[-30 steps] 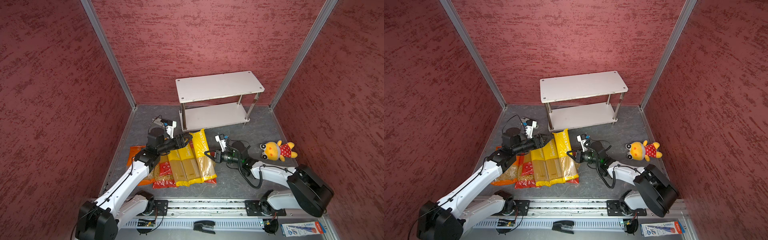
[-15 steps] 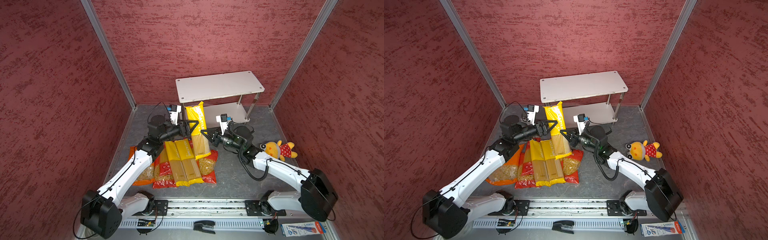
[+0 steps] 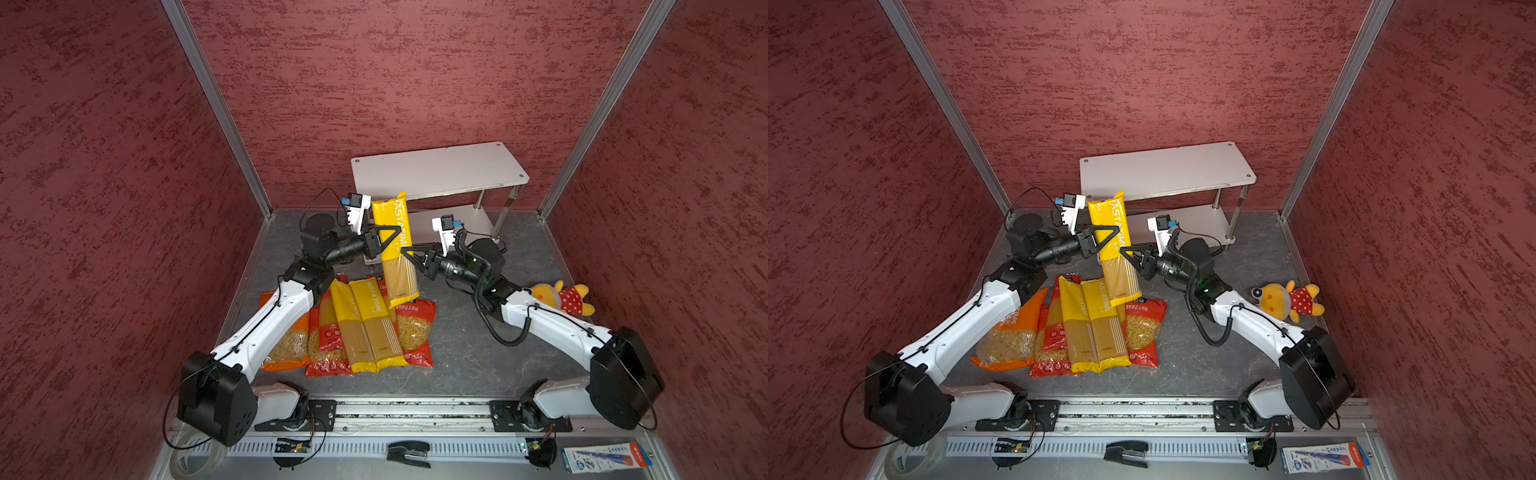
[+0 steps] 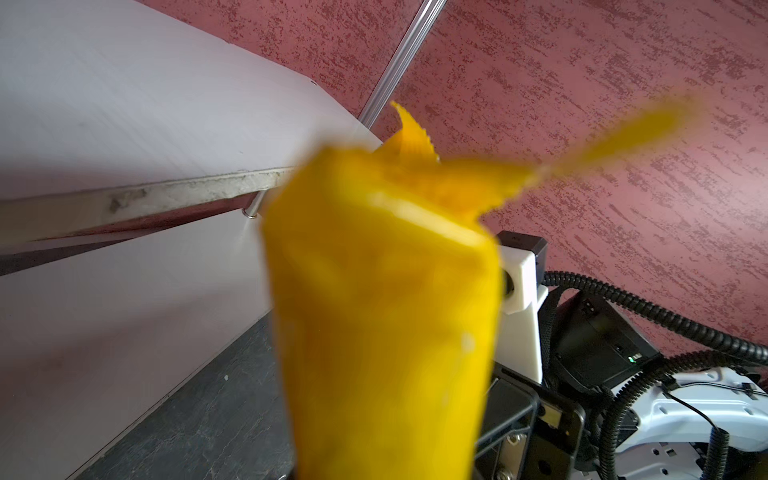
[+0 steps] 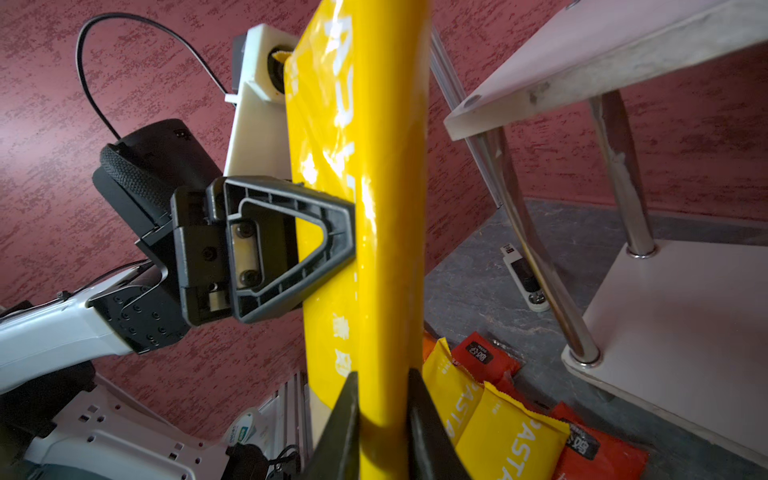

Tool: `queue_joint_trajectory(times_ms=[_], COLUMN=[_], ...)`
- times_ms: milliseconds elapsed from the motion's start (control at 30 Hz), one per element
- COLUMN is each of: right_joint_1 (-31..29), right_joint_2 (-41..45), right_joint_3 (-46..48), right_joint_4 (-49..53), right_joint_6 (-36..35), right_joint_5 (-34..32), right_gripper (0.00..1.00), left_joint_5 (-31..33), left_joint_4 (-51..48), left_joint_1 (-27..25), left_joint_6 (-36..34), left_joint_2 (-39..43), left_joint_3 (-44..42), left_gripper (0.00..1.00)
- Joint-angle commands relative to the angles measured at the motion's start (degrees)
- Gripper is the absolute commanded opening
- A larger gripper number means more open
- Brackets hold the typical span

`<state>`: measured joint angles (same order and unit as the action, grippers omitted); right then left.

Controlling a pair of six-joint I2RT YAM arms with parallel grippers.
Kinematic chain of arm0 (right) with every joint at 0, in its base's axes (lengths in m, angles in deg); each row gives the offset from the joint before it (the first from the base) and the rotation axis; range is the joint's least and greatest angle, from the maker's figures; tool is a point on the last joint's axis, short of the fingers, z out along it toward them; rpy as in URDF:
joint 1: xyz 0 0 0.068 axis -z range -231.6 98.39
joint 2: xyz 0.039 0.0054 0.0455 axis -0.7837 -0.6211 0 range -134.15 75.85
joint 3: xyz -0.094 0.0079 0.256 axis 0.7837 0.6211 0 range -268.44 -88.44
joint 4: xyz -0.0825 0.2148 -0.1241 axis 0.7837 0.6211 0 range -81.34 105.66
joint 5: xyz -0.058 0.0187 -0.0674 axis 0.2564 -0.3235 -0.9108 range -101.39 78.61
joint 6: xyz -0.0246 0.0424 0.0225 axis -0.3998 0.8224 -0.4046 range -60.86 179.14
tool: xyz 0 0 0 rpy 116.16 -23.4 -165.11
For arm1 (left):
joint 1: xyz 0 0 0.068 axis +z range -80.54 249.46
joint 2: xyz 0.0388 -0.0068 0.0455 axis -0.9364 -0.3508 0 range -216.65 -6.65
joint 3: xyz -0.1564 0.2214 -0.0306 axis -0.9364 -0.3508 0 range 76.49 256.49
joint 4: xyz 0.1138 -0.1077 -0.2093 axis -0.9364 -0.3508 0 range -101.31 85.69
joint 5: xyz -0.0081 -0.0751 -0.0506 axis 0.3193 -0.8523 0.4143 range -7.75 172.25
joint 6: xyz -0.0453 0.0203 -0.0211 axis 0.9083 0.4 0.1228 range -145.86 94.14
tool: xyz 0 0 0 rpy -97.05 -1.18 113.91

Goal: Place and organize the pasta boxes and bags onto the shelf

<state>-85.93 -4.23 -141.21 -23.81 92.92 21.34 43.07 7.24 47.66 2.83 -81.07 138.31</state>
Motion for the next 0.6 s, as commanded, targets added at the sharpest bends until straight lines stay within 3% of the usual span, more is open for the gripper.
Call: queue_joint_trajectory(times_ms=[0,33,267,567], right_joint_1=[0.6,1.6,9.4,9.5], right_joint_2=[0.5,0.7,-0.1,-0.2], right_joint_3=[-2.7,-2.2,4.8,6.1], right_joint_4=[-6.7,-6.7,-16.2,-17.3], right_joint_6=[3.7,4.7,19.2,18.2], right_joint_5=[4.6,5.2,13.9,20.5], right_gripper=[0.38,0.46,0.71,0.71], left_joint_5=[-0.5,-0.8,-5.3,-10.3], left_joint_4=[6.0,5.9,11.9,24.3], left_joint_1=[-0.2,0.4,5.1,7.3], left_joint_6=[1.3,1.9,12.1,23.5], left_joint_2=[-0.4,-0.8,-5.1,-10.1], left_joint_3=[4.8,6.2,13.9,17.5], left_gripper=[0.0,0.0,0.0,0.0])
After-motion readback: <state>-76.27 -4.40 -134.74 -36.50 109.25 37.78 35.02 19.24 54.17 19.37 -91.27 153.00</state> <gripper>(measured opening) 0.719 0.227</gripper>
